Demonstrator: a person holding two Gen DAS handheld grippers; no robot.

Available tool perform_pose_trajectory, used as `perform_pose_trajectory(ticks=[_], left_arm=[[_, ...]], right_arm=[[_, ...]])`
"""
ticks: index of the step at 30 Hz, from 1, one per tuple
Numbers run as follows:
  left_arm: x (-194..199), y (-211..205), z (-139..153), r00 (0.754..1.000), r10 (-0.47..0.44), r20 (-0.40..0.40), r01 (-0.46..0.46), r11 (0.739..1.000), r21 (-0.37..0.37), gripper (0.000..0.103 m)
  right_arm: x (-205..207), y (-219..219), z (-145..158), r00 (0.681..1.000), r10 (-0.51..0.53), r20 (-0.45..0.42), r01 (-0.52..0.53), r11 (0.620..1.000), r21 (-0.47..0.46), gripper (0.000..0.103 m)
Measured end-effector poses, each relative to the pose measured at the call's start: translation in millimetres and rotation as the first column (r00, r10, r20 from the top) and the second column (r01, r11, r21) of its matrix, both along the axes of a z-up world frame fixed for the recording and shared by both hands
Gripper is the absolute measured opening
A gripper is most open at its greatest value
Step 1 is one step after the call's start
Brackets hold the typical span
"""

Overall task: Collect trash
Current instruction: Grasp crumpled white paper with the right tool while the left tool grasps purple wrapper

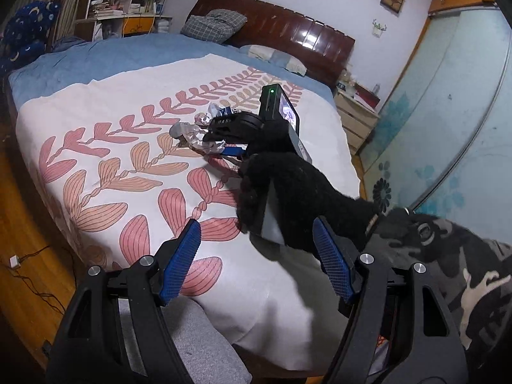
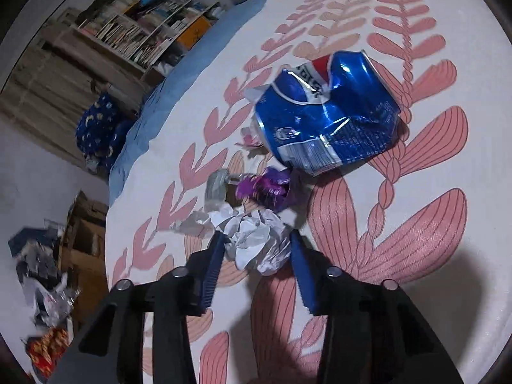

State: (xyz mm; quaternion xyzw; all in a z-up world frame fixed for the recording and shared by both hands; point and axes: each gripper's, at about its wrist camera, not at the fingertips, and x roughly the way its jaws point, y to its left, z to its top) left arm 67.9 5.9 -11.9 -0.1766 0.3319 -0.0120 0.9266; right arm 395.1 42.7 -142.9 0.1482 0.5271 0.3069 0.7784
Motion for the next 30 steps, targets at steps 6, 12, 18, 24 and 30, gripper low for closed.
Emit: perform_pose_trajectory(ticks=[6,12,18,24,30], left_arm=[[7.8,14.9,6.4,0.998,0.037,0.042,-0.036,0.999,-0.023,0.076],[81.1,58.6,0.4,0.992,0.120,0.039,-0.117,0.991,-0.062,0.080],[219.2,73.6,-50.6,0.987,0.057,-0.148,-0.065,0.997,-0.045,0.080],[277.1,82.3,-87.8,0.970,0.089,-0.226,-0.111,0.990,-0.086,0.080],[300.9,70.0,-108.7,0.959,0.016,-0.282,-0.043,0.995,-0.090,0.034]], right_arm=[[-50.2,-39.5,32.7,0.986,0.075,0.147,-0.066,0.996,-0.064,0.033],[-113.2,-134.5,61.0,0.969,0.071,0.235,-0.035,0.988,-0.152,0.033],[-159.3,-222.4,65.1,0.972,-0.005,0.237,0.049,0.982,-0.182,0.033],[-179.6,-255.2,55.2,0.974,-0.043,0.224,0.087,0.978,-0.188,0.033],[-187.3,-259.2,46.6,0.977,-0.064,0.203,0.102,0.978,-0.183,0.033]])
